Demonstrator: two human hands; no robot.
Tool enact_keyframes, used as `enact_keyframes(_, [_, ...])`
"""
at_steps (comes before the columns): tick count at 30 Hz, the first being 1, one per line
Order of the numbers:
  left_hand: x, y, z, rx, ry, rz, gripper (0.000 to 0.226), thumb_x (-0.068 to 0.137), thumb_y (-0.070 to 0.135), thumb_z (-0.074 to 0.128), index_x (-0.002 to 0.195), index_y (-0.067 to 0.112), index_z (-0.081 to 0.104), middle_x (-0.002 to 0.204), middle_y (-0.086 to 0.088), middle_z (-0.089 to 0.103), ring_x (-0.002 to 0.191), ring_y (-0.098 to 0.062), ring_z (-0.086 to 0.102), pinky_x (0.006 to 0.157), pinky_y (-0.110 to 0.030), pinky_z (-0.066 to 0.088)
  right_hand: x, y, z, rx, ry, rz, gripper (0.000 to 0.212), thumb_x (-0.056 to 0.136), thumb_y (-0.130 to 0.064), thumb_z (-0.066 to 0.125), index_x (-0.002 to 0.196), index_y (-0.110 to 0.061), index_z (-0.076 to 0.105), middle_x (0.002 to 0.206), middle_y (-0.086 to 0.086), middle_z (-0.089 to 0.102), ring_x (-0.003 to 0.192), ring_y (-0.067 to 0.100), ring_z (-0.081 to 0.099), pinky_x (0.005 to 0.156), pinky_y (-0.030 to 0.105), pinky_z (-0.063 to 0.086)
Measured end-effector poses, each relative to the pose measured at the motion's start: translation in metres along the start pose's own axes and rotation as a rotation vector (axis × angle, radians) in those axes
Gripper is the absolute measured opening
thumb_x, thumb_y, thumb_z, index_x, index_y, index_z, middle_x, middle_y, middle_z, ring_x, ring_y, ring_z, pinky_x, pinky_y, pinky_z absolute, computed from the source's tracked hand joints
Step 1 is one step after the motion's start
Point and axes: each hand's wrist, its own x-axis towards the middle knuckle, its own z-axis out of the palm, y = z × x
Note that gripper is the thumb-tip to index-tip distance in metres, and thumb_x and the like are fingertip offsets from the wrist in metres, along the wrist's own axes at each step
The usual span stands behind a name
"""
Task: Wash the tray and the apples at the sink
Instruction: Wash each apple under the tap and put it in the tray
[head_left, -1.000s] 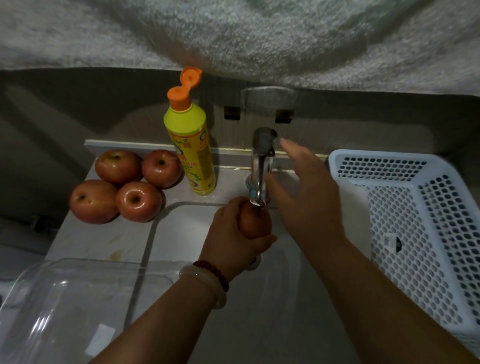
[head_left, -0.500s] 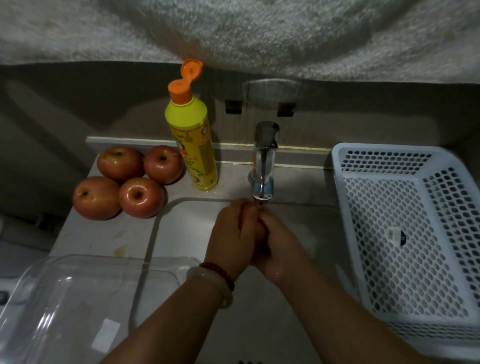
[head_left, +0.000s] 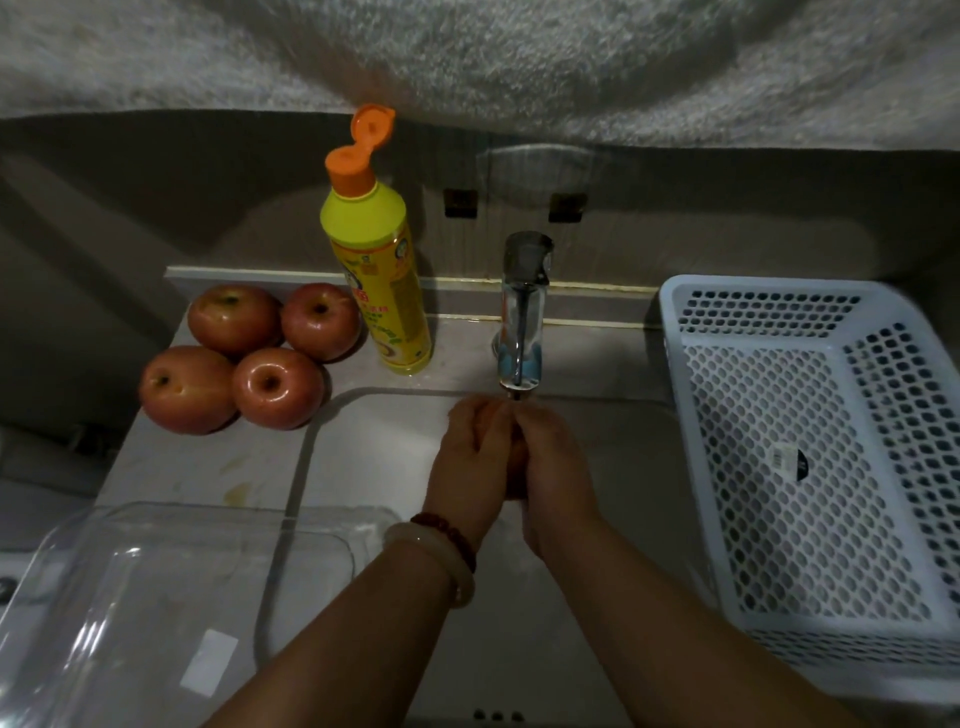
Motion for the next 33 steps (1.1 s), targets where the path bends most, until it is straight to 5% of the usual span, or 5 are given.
enact_keyframes(5, [-0.004,0.003,0.004,-0.002,0.055,0.078,0.032,0.104,0.018,0.034,0.090,0.037,0.056,0.090,0.018,0.062,0.079,0.014,0.059,0.068,-0.002,0.043,-0.003,0.007,0.003,-0.086,0.024,-0.128,0.016,0.095,-0.025,0.056,0.101,-0.018,0.069,0.096,0.004,0.072,0.091,0.018,0.069,0.068,0.027,0.054])
enact_keyframes(13, [0.002,-0.002,-0.001,-0.304,0.016,-0.254,0.032,0.085,0.043,0.064,0.101,0.017,0.067,0.093,-0.008,0.073,0.088,-0.023,0.070,0.067,-0.034,0.056,-0.005,0.013,-0.001,-0.386,0.102,-0.393,0.023,0.101,-0.024,0.048,0.102,-0.016,0.070,0.095,-0.001,0.071,0.090,0.009,0.066,0.082,0.028,0.055])
enact_keyframes(19, [0.008,-0.006,0.003,-0.342,0.220,-0.301,0.027,0.093,0.042,0.049,0.089,0.023,0.068,0.094,-0.005,0.072,0.091,-0.022,0.067,0.087,-0.043,0.054,0.001,0.002,0.003,0.074,-0.019,0.212,0.023,0.087,-0.038,0.063,0.103,-0.023,0.071,0.098,0.004,0.075,0.089,0.021,0.071,0.072,0.036,0.056])
enact_keyframes(26, [0.006,0.003,0.004,-0.251,0.106,-0.183,0.035,0.089,0.041,0.056,0.096,0.009,0.064,0.091,-0.011,0.072,0.083,-0.020,0.069,0.069,-0.032,0.056,-0.001,0.013,0.001,-0.383,0.017,-0.457,0.023,0.095,-0.038,0.044,0.097,-0.023,0.061,0.093,0.000,0.065,0.085,0.009,0.062,0.073,0.017,0.047])
enact_keyframes(33, [0.007,-0.005,0.003,-0.261,0.158,-0.203,0.025,0.083,0.046,0.060,0.099,0.027,0.063,0.097,0.000,0.070,0.090,-0.017,0.066,0.079,-0.037,0.056,0.004,-0.014,0.004,0.113,0.088,0.207,0.017,0.091,-0.028,0.058,0.085,-0.018,0.070,0.086,0.008,0.074,0.078,0.023,0.070,0.063,0.033,0.055])
